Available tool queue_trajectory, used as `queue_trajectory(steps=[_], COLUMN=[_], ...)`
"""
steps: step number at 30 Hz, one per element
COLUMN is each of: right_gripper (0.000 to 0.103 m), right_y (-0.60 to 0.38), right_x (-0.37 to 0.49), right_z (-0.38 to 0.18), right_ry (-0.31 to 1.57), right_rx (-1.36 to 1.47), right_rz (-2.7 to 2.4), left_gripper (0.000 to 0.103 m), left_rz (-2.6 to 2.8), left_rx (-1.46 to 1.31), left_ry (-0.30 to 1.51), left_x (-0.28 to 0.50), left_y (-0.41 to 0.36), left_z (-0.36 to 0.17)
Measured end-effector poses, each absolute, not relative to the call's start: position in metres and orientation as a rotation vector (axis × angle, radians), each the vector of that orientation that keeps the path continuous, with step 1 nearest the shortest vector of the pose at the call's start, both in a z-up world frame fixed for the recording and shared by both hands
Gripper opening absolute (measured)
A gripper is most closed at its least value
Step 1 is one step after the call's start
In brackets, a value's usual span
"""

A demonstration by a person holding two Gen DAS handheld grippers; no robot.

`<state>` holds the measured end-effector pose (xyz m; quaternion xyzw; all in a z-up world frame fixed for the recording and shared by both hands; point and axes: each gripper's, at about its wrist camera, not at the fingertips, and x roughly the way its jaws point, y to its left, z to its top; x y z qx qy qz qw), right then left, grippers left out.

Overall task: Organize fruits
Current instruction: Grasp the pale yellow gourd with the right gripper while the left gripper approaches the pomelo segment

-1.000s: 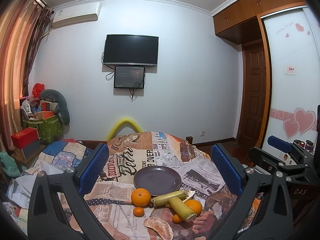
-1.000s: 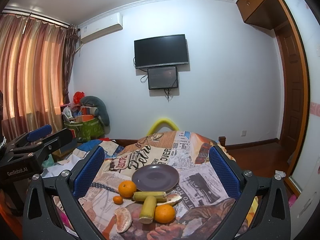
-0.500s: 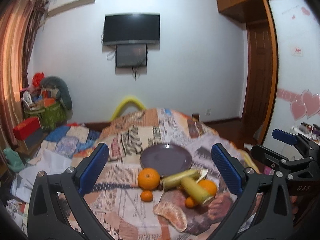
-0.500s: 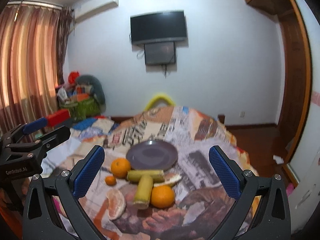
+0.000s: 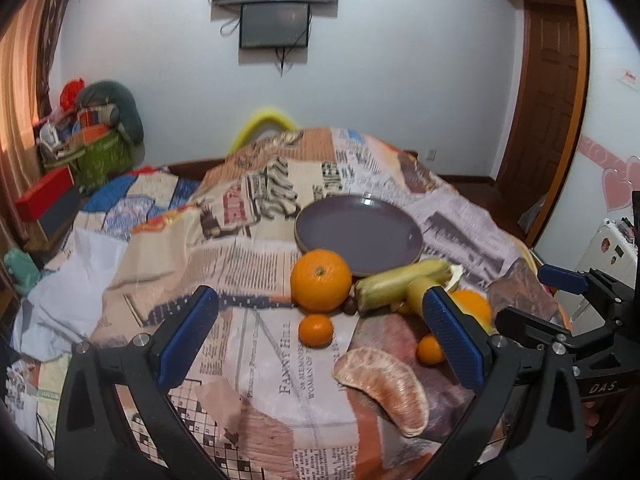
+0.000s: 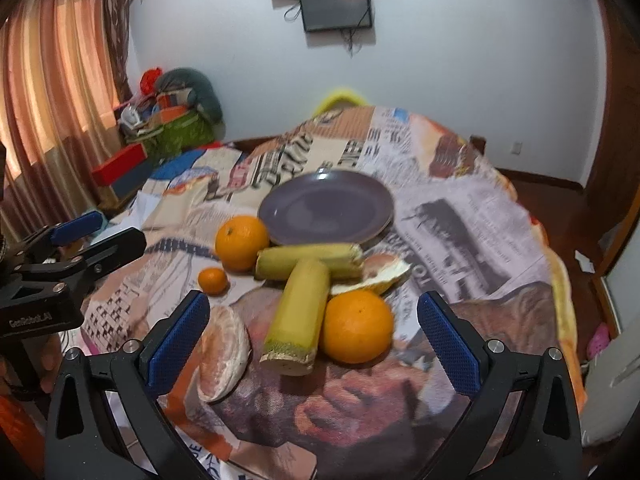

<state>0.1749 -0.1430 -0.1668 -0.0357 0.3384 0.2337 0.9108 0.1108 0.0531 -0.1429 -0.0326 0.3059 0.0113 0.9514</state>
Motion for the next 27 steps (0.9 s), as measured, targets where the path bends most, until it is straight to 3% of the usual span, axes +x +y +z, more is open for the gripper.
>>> queue_trajectory(steps=[5,9,12,27], right_gripper=[0.077,0.048,0.037,0.033], right_y=[-0.130,-0.124,-0.125,-0.148], right_x=[0.188,0.197,0.194,0.182], right_z=[-0.188,-0.206,-0.205,-0.195], right_ry=[0.765,0.827,0.820,0.799], right_rx=[-0.106,-0.123,-0.137,-0.119], right_rz=[0.517,0.547,0.573,0.616], left_gripper=[0.091,0.089,0.089,0.089], left_rz=[0.007,-0.014,-0.016,-0.080], left_rx=[-0.079,-0.094,-0.102,-0.040], left_ry=[0.716,0.776,0.812,0.961], left_x=[0.125,0.132,0.136,0.137], left_y=[0.057,0.053,0.048,0.005], left_z=[-0.167,-0.180,-0.188,-0.222])
